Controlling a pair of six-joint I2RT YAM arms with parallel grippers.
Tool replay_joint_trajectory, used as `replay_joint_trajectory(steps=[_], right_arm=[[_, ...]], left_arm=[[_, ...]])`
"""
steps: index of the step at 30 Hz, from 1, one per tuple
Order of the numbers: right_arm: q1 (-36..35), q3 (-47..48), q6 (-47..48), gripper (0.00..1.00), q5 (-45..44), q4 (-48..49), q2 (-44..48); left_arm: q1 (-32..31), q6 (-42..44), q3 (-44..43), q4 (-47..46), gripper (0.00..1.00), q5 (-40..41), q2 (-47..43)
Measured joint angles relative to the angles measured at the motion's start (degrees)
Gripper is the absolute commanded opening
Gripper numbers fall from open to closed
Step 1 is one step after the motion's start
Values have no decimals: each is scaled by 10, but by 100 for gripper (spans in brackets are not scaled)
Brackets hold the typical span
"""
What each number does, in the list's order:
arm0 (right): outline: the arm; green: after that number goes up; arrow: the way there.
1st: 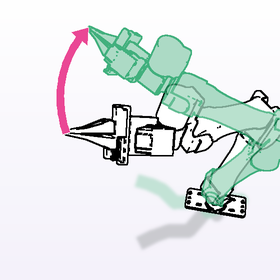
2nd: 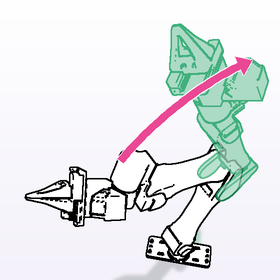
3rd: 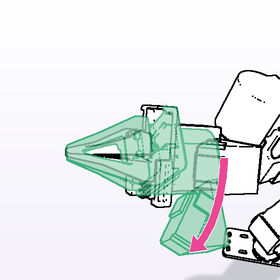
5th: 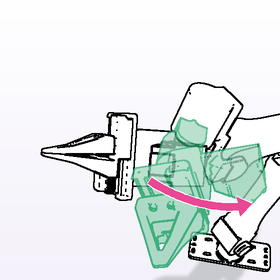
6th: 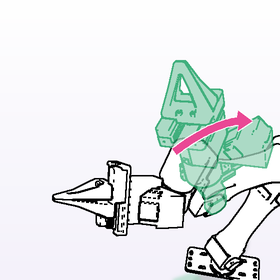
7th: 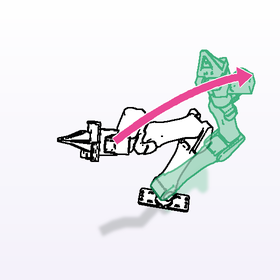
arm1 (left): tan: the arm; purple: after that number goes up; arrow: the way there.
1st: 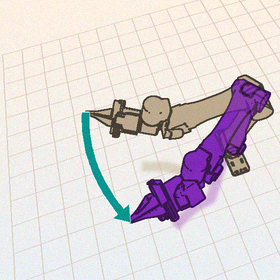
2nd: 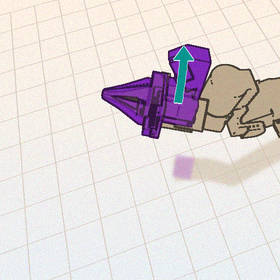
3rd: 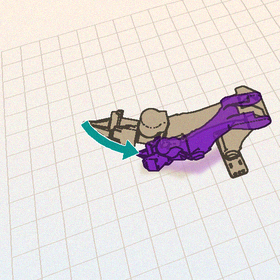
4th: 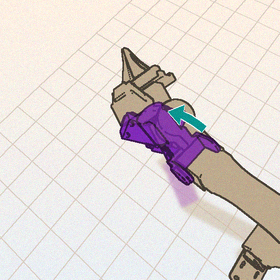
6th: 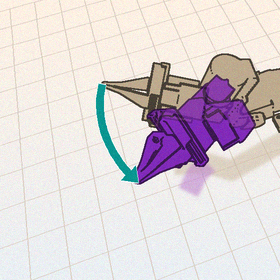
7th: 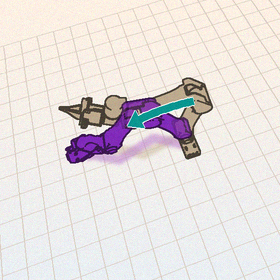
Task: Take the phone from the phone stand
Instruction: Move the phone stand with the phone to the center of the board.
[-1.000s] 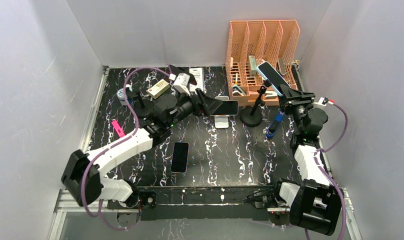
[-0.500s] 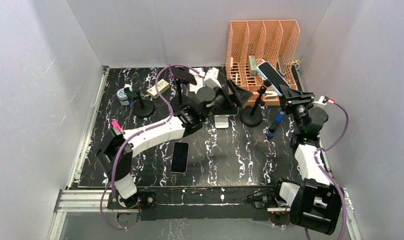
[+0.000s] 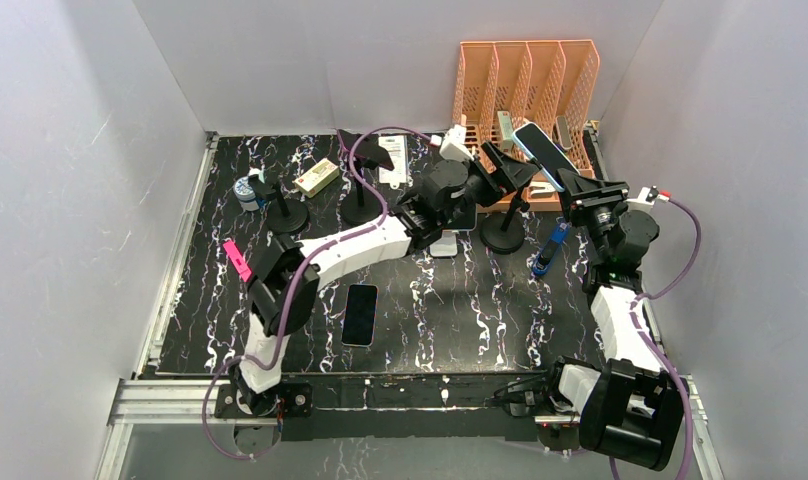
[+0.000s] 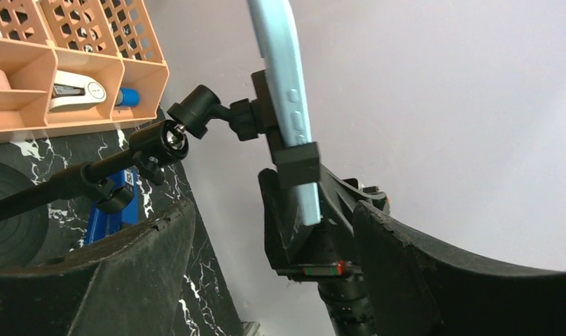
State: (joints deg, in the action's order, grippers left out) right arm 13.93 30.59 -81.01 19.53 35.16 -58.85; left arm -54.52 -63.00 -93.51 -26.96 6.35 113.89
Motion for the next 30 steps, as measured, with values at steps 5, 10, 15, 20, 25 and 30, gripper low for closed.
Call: replay_joint_trajectory(steps=[5,10,15,20,25,30], right_arm=[[0,9,11,47,2,-17,0],[-1,11,22,47,2,-23,4],[-2,11,29,46,2,-24,5],[-6,11,34,45,2,-25,8],[-8,12,35,44,1,-26,8],[-11,19,37,41,1,-37,8]], left_arm=[[0,-24,-47,7,79,-6,50],[0,-33,-70,5,79,-9,69],[-1,-36,-78,3,76,-8,70],[-1,-37,-113,4,69,-5,78],[0,-39,-134,7,56,-6,89],[-1,-42,-135,11,42,-10,107]])
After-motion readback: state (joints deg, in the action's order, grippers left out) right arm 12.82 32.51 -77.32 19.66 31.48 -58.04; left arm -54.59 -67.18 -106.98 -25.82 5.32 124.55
